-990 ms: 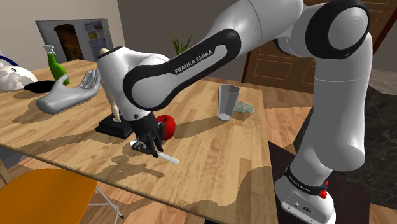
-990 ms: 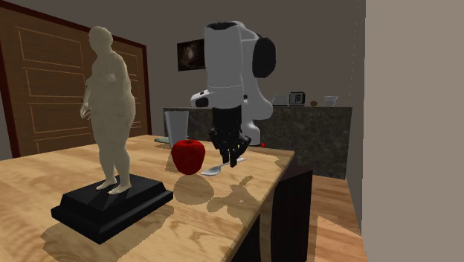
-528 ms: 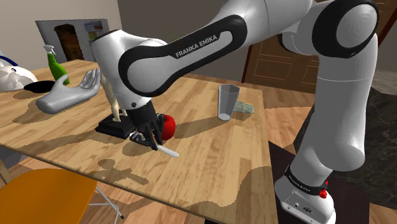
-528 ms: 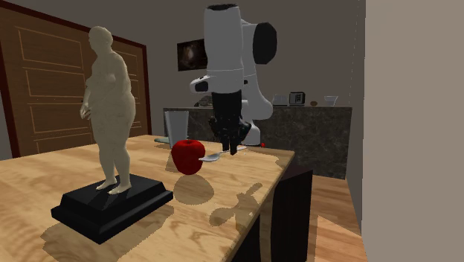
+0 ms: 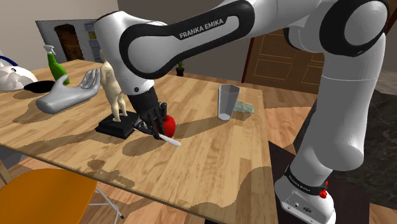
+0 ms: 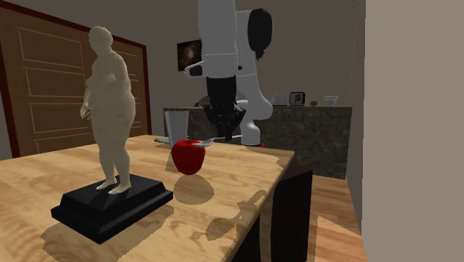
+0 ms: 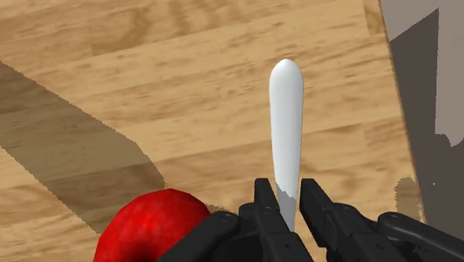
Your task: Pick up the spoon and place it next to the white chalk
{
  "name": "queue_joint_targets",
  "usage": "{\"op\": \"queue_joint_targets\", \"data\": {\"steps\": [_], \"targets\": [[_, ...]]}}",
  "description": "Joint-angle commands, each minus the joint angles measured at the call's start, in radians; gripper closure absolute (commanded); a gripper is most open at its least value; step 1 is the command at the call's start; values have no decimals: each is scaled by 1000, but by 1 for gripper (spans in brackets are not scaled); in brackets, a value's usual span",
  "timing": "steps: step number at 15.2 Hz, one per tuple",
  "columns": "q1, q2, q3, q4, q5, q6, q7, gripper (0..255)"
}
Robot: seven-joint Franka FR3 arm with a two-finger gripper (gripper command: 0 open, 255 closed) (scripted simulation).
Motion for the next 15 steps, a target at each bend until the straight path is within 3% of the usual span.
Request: {"op": "queue_joint_targets", "data": {"steps": [1, 15], "targets": [[-29, -28, -13, -34, 5, 10, -42, 255], [-228, -154, -153, -181, -9, 68, -372, 255]]}}
